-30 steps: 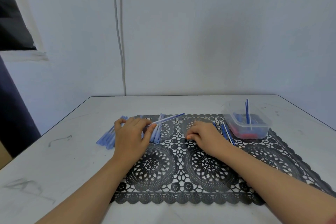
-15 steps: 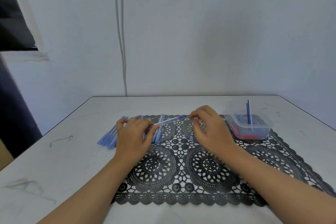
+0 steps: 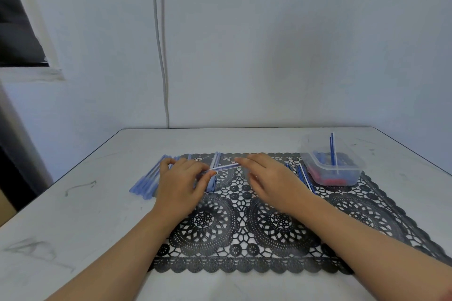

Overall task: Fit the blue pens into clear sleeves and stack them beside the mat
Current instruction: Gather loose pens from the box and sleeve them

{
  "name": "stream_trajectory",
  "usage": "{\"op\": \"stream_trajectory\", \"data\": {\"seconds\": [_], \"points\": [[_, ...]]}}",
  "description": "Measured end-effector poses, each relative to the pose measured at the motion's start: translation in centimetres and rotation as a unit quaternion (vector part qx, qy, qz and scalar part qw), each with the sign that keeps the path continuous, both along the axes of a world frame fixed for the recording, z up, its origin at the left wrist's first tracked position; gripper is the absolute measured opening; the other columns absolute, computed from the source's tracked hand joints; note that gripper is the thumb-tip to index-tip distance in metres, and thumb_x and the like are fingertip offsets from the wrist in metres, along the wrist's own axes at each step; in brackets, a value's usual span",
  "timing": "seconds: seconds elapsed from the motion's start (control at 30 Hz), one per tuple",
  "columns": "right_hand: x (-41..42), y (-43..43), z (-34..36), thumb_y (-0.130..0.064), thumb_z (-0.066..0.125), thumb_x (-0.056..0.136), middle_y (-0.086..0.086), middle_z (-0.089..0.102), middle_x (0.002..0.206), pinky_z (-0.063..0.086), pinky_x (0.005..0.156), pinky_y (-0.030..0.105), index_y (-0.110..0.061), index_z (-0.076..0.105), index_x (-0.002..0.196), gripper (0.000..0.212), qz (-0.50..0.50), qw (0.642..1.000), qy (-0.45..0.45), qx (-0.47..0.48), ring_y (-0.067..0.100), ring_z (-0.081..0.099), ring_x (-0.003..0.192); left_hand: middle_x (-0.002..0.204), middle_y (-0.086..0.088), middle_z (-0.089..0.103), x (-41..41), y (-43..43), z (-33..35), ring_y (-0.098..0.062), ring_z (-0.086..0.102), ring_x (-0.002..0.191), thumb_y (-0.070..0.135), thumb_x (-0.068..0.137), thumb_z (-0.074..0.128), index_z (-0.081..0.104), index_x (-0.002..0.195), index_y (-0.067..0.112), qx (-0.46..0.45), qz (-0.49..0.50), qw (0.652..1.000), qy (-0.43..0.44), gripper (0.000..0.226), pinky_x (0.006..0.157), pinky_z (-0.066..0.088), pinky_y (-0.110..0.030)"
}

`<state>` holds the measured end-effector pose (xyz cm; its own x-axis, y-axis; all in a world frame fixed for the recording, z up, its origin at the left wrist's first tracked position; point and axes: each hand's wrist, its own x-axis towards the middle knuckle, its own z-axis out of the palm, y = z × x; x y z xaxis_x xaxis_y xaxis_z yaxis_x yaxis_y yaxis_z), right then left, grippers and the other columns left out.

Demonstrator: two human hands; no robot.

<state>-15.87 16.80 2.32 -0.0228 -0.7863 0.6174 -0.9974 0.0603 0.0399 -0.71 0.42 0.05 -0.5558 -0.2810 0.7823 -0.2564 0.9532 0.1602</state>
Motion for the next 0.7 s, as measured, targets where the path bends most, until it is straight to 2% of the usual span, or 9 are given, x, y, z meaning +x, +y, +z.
{"op": "stream_trajectory", "data": {"seconds": [0.07,0.13,0.2,0.27,0.33,0.43,0.5,0.57,0.7], "points": [[-0.3,0.0,0.3,-0.018,0.044,0.088,0.005,0.066,0.096,0.052,0.074,0.031,-0.011,0.061,0.12,0.037,-0.009,1.0,0.008,-0.011,0.019,0.061,0.083,0.068,0.023,0.049,0.0,0.0,0.0,0.0,0.041,0.068,0.049,0.089,0.042,0.065,0.081,0.03,0.0,0.0,1.0,0.0,0.032,0.083,0.022,-0.028],[-0.8,0.1,0.5,-0.013,0.059,0.083,0.003,0.065,0.083,0.051,0.063,0.03,-0.016,0.066,0.112,0.029,-0.025,0.999,0.025,-0.03,0.019,0.059,0.071,0.069,0.023,0.051,0.1,0.0,0.0,-0.001,0.044,0.069,0.05,0.089,0.041,0.066,0.081,0.03,-0.001,-0.003,1.0,-0.001,0.032,0.084,0.021,-0.028],[-1.1,0.2,0.5,-0.006,0.079,0.068,0.001,0.061,0.072,0.049,0.055,0.027,-0.021,0.071,0.103,0.039,-0.062,0.997,0.032,-0.026,0.017,0.055,0.062,0.07,0.022,0.053,0.1,0.0,0.0,-0.002,0.046,0.069,0.05,0.089,0.041,0.066,0.082,0.03,-0.003,-0.007,1.0,-0.006,0.033,0.085,0.021,-0.028],[-1.2,0.1,0.6,-0.005,0.087,0.055,-0.002,0.058,0.065,0.044,0.051,0.023,-0.027,0.074,0.093,0.045,-0.104,0.993,0.039,-0.026,0.015,0.053,0.057,0.07,0.021,0.054,0.1,0.0,0.0,-0.001,0.045,0.069,0.049,0.089,0.041,0.067,0.083,0.03,-0.002,-0.006,1.0,-0.008,0.033,0.084,0.02,-0.028],[-1.4,0.2,0.7,-0.005,0.087,0.053,-0.003,0.057,0.063,0.04,0.05,0.023,-0.028,0.076,0.085,0.041,-0.135,0.99,0.027,-0.031,0.017,0.054,0.056,0.069,0.022,0.051,0.0,-0.1,-0.1,0.0,0.042,0.069,0.048,0.088,0.043,0.067,0.083,0.029,0.003,-0.006,1.0,-0.005,0.032,0.084,0.021,-0.029],[-2.0,0.3,1.4,0.0,0.08,0.062,0.002,0.061,0.07,0.039,0.056,0.027,-0.023,0.076,0.085,0.033,-0.173,0.985,-0.005,-0.026,0.023,0.058,0.065,0.069,0.022,0.047,0.1,-0.1,0.0,-0.001,0.042,0.069,0.047,0.088,0.044,0.067,0.083,0.028,0.012,-0.005,1.0,0.005,0.031,0.084,0.025,-0.034],[-2.4,0.6,1.9,0.003,0.067,0.074,0.007,0.063,0.084,0.034,0.065,0.029,-0.019,0.074,0.094,0.03,-0.203,0.978,-0.048,-0.023,0.028,0.058,0.081,0.069,0.021,0.048,0.2,0.0,0.1,-0.003,0.043,0.068,0.047,0.088,0.044,0.067,0.082,0.028,0.015,-0.006,1.0,0.005,0.03,0.084,0.026,-0.035],[-3.0,1.0,2.5,0.001,0.056,0.083,0.005,0.062,0.097,0.035,0.069,0.028,-0.019,0.071,0.1,0.03,-0.235,0.968,-0.086,-0.017,0.025,0.055,0.092,0.068,0.019,0.051,0.2,0.0,0.1,-0.005,0.047,0.068,0.046,0.088,0.044,0.067,0.082,0.028,0.017,-0.007,1.0,0.008,0.03,0.084,0.025,-0.034],[-4.2,2.6,3.5,0.004,0.051,0.084,0.005,0.065,0.098,0.046,0.077,0.033,-0.013,0.07,0.087,0.026,-0.215,0.964,-0.157,0.005,0.024,0.058,0.095,0.07,0.017,0.055,0.4,-0.1,0.2,-0.004,0.046,0.069,0.044,0.088,0.045,0.067,0.08,0.026,0.028,-0.005,0.999,0.022,0.03,0.083,0.022,-0.031]]}}
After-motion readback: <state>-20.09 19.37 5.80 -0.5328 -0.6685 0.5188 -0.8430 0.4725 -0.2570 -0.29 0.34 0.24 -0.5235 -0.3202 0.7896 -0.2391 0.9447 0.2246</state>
